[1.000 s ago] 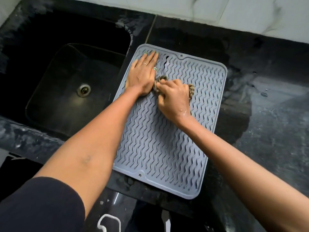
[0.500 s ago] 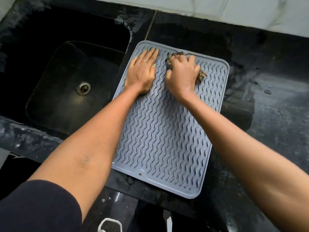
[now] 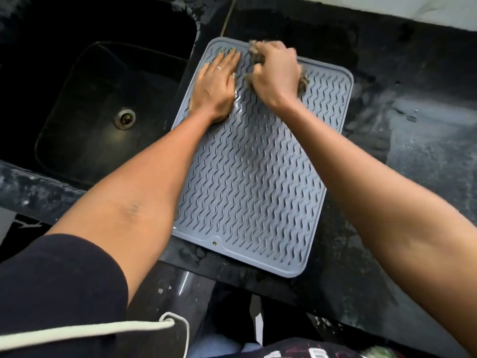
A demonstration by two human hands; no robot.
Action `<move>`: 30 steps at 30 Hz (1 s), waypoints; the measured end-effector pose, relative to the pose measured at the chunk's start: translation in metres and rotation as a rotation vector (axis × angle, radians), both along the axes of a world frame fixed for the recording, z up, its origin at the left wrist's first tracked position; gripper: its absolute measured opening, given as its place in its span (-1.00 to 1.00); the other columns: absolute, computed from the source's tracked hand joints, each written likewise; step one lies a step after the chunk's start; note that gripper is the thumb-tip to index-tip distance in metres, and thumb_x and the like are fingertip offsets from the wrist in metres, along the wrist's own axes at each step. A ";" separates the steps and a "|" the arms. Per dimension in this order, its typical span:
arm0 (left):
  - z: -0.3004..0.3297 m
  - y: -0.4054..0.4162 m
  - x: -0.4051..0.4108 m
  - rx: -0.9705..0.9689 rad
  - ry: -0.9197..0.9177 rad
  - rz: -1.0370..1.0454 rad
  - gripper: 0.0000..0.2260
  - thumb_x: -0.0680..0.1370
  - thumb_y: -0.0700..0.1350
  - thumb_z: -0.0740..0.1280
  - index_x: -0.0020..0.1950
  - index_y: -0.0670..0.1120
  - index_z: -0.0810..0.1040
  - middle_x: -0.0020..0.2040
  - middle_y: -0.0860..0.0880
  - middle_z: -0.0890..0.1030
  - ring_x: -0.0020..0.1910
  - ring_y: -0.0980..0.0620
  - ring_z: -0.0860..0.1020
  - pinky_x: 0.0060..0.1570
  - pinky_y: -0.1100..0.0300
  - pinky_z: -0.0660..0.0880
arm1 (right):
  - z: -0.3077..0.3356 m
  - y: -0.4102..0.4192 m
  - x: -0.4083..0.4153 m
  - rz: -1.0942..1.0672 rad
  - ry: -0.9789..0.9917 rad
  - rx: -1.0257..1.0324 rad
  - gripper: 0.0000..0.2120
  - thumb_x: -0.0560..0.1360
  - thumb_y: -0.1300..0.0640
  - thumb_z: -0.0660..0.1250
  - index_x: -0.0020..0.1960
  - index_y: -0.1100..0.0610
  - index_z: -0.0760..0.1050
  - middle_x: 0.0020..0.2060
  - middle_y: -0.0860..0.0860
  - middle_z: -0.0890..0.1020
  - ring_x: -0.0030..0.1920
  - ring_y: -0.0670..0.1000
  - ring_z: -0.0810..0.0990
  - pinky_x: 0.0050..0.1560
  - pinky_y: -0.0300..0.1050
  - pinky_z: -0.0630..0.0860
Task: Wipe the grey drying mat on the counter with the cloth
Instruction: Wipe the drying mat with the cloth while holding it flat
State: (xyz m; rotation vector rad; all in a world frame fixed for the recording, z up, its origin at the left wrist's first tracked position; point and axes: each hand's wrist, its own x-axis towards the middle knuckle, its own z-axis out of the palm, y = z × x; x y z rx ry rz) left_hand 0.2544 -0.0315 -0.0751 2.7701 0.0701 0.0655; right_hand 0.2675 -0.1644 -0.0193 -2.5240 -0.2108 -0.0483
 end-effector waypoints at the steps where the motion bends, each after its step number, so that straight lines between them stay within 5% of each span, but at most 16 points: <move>1: 0.001 0.000 0.000 -0.015 -0.005 0.004 -0.53 0.60 -0.11 0.01 0.54 -0.03 0.17 0.55 0.03 0.21 0.54 0.05 0.11 0.52 0.09 -0.01 | -0.008 0.006 0.002 0.052 0.028 -0.093 -0.62 0.50 0.20 0.19 0.30 0.02 0.45 0.30 -0.01 0.49 0.30 0.07 0.35 0.31 0.05 0.27; 4: 0.001 0.000 0.001 -0.009 -0.020 0.002 -0.53 0.60 -0.13 0.02 0.53 -0.05 0.19 0.54 0.02 0.22 0.54 0.05 0.12 0.52 0.10 0.00 | -0.029 0.013 -0.023 0.077 -0.074 -0.236 -0.68 0.47 0.25 0.18 0.19 0.09 0.51 0.21 0.03 0.54 0.25 0.10 0.39 0.20 0.07 0.29; 12: 0.001 0.001 0.000 -0.012 -0.011 0.008 -0.54 0.62 -0.12 0.02 0.54 0.01 0.16 0.55 0.07 0.19 0.55 0.09 0.09 0.52 0.12 -0.03 | -0.025 -0.005 -0.131 0.261 -0.108 -0.162 -0.71 0.42 0.25 0.20 0.06 0.14 0.61 0.07 0.01 0.63 0.03 0.11 0.47 -0.03 -0.02 0.28; 16: 0.004 0.000 -0.001 -0.048 -0.010 0.003 -0.56 0.63 -0.12 0.02 0.54 -0.02 0.17 0.55 0.05 0.19 0.55 0.08 0.09 0.52 0.13 -0.05 | -0.004 -0.007 -0.129 0.184 -0.018 0.119 -0.71 0.36 0.22 0.19 -0.12 0.03 0.67 -0.15 -0.03 0.69 -0.16 -0.02 0.50 -0.17 -0.14 0.35; 19: 0.010 0.002 -0.005 -0.112 0.015 -0.012 -0.58 0.64 -0.16 0.03 0.52 -0.08 0.22 0.54 0.00 0.21 0.55 0.04 0.11 0.51 0.12 -0.05 | -0.003 0.000 -0.082 0.026 -0.060 0.177 -0.71 0.44 0.22 0.19 0.05 0.06 0.61 0.04 0.00 0.64 0.05 0.02 0.49 0.11 0.02 0.41; 23: 0.007 0.015 -0.023 0.052 0.075 -0.160 -0.54 0.66 -0.10 -0.01 0.56 -0.12 0.05 0.58 -0.06 0.05 0.56 -0.02 0.01 0.51 0.09 -0.09 | -0.024 0.016 -0.041 0.114 -0.020 -0.220 -0.53 0.46 0.19 0.17 0.38 0.07 0.34 0.37 -0.01 0.40 0.34 0.09 0.31 0.26 0.07 0.24; 26: 0.009 0.019 -0.025 0.110 0.108 -0.195 -0.52 0.66 -0.09 -0.04 0.57 -0.11 -0.03 0.59 -0.05 -0.01 0.57 -0.01 -0.03 0.52 0.09 -0.12 | -0.035 0.022 -0.058 0.094 -0.104 -0.291 -0.56 0.42 0.22 0.16 0.29 0.11 0.42 0.27 0.02 0.48 0.27 0.09 0.35 0.13 0.01 0.26; 30: 0.017 0.019 -0.021 0.125 0.205 -0.210 -0.52 0.67 -0.10 -0.05 0.57 -0.09 -0.09 0.59 -0.05 -0.07 0.57 -0.01 -0.09 0.51 0.08 -0.15 | -0.034 0.014 -0.126 0.159 -0.177 -0.139 -0.68 0.40 0.27 0.14 0.05 0.16 0.59 0.09 0.06 0.61 0.07 0.11 0.47 -0.02 -0.01 0.28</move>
